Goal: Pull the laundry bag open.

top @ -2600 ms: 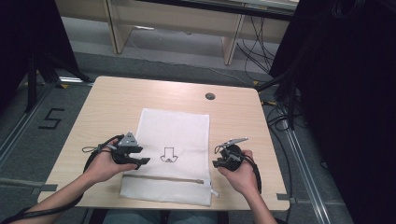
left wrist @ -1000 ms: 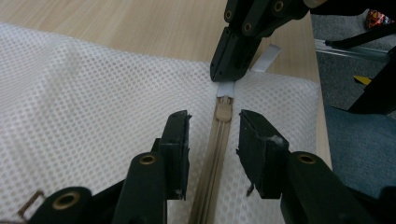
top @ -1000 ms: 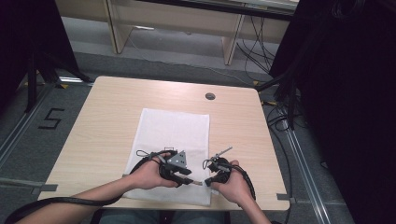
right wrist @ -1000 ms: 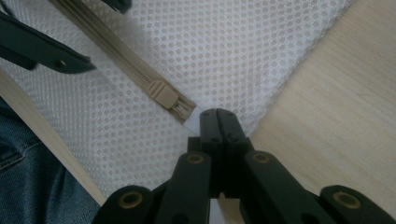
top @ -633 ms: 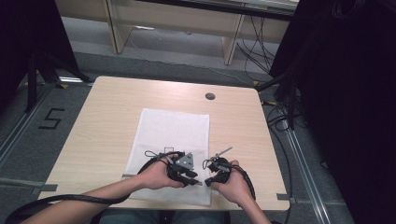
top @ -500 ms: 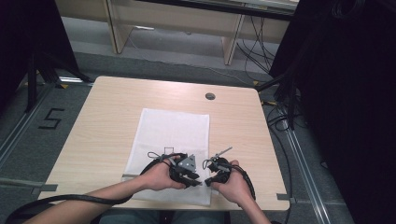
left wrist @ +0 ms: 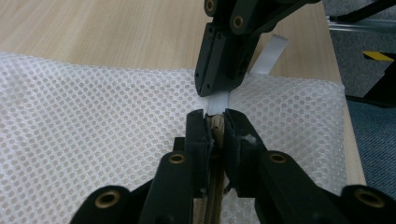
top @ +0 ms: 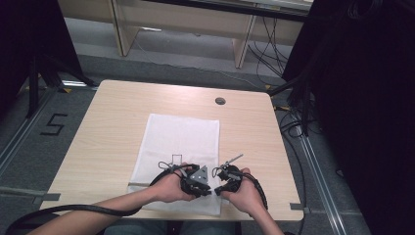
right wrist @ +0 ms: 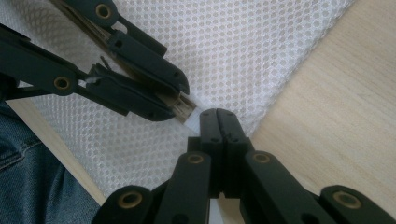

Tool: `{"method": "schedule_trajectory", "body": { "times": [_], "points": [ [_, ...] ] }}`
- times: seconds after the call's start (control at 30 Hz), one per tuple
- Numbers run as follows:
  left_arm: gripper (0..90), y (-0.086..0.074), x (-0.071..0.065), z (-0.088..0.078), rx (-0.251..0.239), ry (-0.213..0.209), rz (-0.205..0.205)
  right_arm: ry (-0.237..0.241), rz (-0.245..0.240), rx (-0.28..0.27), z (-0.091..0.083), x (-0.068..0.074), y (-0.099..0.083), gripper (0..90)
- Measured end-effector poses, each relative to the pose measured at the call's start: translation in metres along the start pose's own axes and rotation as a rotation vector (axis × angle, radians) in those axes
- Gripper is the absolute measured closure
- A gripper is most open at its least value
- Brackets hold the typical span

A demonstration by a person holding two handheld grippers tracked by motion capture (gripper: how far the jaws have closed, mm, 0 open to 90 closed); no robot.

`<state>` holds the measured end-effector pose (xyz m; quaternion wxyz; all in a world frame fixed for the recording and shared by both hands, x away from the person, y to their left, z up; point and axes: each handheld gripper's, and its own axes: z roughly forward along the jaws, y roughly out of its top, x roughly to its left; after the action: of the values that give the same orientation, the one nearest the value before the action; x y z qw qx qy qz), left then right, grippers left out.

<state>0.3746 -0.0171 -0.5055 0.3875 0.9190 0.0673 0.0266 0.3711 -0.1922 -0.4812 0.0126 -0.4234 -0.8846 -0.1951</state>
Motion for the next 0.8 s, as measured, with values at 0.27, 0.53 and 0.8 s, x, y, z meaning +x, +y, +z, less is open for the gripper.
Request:
{"method": "schedule_trajectory", "body": {
  "times": [0.27, 0.53, 0.8],
  "points": [
    [81.3, 0.0048, 0.0014, -0.0025, 0.006, -0.012, 0.011, -0.008, -0.009, 0.001, 0.0002, 0.0003, 0.0, 90.0],
    [81.4, 0.0046, 0.0016, -0.002, 0.008, -0.019, -0.018, -0.014, 0.01, 0.011, -0.0002, 0.0028, 0.0015, 90.0],
    [81.6, 0.0064, 0.0013, -0.0036, 0.021, -0.017, -0.004, -0.046, -0.02, 0.028, 0.0007, 0.0074, 0.0033, 90.0]
  ]
}}
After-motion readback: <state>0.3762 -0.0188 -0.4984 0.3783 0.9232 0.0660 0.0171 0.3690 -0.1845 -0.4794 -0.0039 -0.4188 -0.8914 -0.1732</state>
